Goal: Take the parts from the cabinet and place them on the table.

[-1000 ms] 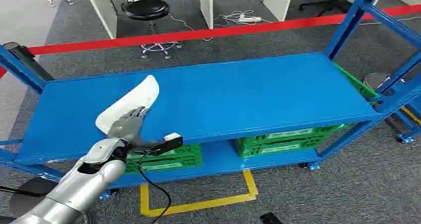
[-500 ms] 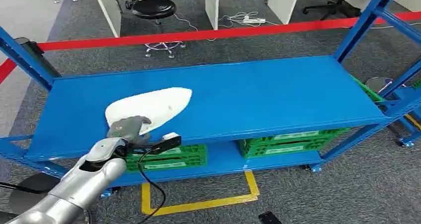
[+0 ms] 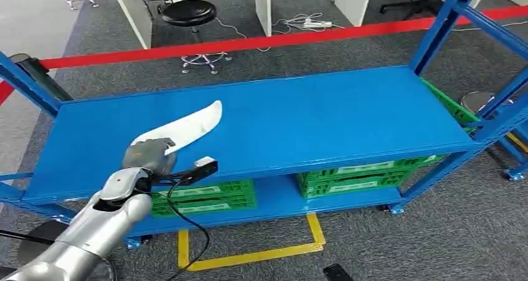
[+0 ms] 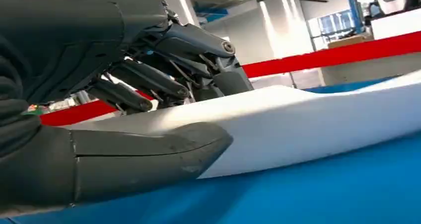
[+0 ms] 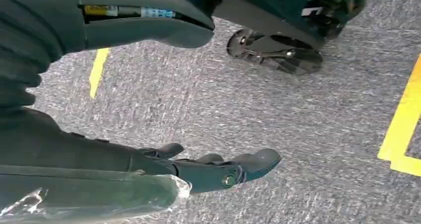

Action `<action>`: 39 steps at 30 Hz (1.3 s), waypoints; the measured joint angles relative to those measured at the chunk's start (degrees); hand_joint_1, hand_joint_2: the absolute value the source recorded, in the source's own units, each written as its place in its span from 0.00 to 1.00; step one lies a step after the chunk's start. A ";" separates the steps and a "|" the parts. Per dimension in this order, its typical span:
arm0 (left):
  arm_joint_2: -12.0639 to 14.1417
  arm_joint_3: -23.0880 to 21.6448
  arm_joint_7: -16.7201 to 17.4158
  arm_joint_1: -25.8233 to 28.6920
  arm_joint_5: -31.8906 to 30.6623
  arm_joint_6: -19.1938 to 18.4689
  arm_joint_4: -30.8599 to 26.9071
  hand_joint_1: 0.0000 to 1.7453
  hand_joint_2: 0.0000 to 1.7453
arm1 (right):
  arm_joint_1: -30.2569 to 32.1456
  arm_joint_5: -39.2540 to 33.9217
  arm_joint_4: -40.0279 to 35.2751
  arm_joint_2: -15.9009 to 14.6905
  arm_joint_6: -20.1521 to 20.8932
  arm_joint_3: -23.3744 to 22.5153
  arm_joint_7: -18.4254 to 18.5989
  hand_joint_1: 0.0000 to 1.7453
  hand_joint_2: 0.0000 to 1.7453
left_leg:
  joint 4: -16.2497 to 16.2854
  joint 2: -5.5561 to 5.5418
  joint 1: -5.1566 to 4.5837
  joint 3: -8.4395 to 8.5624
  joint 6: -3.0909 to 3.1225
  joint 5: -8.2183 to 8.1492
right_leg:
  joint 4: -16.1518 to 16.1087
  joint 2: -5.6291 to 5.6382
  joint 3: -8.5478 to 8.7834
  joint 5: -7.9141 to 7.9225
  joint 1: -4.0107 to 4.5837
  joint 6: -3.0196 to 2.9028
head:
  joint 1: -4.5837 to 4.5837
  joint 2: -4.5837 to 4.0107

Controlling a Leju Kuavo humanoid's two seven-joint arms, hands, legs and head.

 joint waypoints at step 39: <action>-0.79 4.52 -12.59 1.61 18.76 2.45 -4.57 1.00 1.00 | 0.93 -4.52 0.04 -0.76 -0.13 2.82 -4.22 0.00 1.00 | -3.35 0.14 0.34 1.21 1.99 2.95 | 4.12 0.00 -1.37 -3.87 0.11 1.76 | 0.44 0.00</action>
